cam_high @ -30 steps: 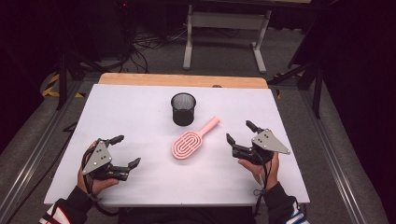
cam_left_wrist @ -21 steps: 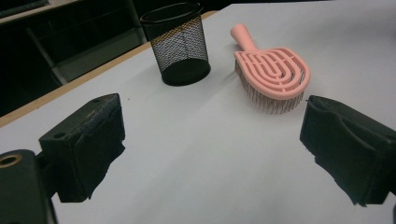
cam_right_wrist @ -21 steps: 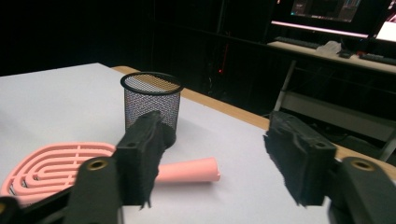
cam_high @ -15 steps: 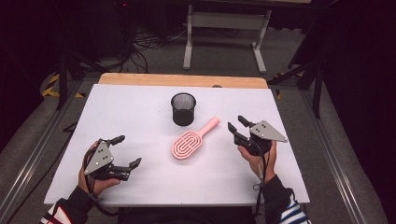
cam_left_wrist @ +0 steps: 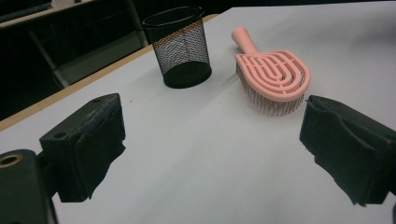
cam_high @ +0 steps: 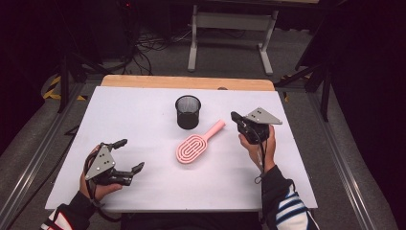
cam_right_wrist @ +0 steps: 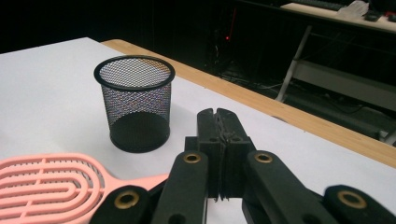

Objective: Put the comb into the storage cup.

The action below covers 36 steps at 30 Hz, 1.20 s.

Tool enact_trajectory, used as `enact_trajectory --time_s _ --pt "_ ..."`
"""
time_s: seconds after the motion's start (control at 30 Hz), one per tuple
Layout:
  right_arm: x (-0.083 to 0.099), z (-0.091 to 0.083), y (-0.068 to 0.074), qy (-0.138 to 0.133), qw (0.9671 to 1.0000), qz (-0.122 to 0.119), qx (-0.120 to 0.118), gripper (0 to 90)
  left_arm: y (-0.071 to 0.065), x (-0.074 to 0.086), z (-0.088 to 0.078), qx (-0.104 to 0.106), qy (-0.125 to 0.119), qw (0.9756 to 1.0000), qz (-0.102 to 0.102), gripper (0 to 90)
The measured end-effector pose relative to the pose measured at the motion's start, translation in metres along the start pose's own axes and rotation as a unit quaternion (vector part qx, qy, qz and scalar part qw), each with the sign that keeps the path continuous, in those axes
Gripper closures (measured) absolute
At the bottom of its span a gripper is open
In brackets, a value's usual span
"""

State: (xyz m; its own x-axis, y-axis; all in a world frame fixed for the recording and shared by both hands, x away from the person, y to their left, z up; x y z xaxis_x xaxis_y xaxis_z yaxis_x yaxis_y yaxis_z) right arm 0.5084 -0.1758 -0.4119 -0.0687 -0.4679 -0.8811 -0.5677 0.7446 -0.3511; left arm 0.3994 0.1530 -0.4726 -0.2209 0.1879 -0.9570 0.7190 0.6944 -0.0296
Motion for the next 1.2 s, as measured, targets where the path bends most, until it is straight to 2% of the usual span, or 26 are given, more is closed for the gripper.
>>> enact_trajectory --time_s 0.07,0.27,0.4,0.63,0.8,0.97,1.07,1.2 --pt "-0.001 0.009 0.0 0.012 0.9999 -0.003 -0.006 90.0 0.001 0.0 0.0 -0.005 0.001 1.0 0.001 7.7" --pt "0.0 0.033 0.004 0.048 0.9986 -0.018 -0.011 90.0 0.0 0.0 -0.001 0.0 0.0 1.0 0.0 7.7" --pt "0.003 0.05 0.008 0.077 0.9965 -0.028 -0.015 90.0 0.001 0.0 -0.001 0.0 0.0 1.0 0.004 7.7" --pt "0.009 0.078 0.018 0.111 0.9929 -0.032 -0.028 90.0 0.0 -0.001 -0.002 0.002 -0.003 1.0 0.002 7.7" --pt "0.018 0.095 0.026 0.141 0.9887 -0.037 -0.036 90.0 0.001 -0.001 -0.003 0.005 -0.004 1.0 0.0 7.7" --pt "0.026 0.105 0.031 0.164 0.9837 -0.063 -0.038 90.0 0.001 0.001 -0.002 0.006 -0.001 1.0 0.004 7.7" --pt "0.033 0.109 0.035 0.181 0.9802 -0.066 -0.045 90.0 0.0 0.001 -0.002 0.008 0.001 1.0 0.003 7.7" --pt "0.043 0.112 0.038 0.199 0.9764 -0.053 -0.065 90.0 0.0 0.003 0.0 0.006 0.004 1.0 -0.001 7.8"
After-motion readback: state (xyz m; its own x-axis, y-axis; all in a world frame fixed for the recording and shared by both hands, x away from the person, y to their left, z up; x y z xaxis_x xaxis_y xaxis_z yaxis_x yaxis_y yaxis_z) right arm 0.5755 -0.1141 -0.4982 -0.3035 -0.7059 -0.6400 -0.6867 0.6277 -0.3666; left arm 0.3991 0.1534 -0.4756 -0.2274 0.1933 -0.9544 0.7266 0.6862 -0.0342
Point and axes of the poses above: each handheld gripper's, and its own axes: z roughly forward along the jaws, x roughly out of its underside, y roughly to its left, the point moved 10 cm from there along z, roughly forward along the jaws, and after that the axes turned 13 degrees about -z, right-handed, at the moved point
